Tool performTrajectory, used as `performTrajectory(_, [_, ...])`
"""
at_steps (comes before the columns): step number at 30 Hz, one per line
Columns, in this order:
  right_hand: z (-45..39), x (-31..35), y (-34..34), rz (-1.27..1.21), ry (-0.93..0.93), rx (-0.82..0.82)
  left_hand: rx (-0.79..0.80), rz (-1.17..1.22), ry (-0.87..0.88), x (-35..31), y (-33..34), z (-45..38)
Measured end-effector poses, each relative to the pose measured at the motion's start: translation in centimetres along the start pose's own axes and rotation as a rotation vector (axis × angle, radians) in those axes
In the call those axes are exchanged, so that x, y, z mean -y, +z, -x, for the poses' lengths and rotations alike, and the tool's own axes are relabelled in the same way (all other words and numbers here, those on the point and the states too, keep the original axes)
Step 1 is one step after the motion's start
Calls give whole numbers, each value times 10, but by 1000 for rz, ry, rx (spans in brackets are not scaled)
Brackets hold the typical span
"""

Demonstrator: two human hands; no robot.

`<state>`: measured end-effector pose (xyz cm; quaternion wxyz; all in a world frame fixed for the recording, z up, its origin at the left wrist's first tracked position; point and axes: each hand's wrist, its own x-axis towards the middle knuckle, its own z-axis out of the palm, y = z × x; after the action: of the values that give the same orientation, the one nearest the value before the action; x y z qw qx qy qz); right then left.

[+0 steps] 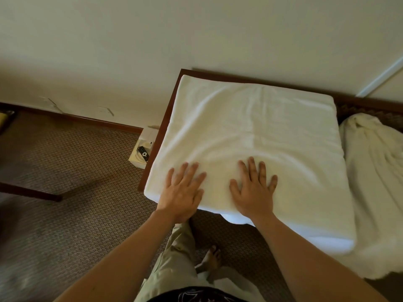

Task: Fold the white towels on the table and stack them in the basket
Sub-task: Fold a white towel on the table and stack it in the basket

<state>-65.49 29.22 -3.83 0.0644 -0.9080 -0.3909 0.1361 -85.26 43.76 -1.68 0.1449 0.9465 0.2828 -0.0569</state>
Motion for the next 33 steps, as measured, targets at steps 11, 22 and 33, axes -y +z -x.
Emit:
performTrajectory(11, [3, 33, 1, -23, -65, -14, -93, 25, -356, 7, -9, -30])
performTrajectory(22, [-35, -19, -25, 74, 210, 129, -38, -15, -517, 40, -16, -80])
performTrajectory(33, [-148, 15, -31, 57, 49, 62, -13, -53, -265, 53, -38, -223])
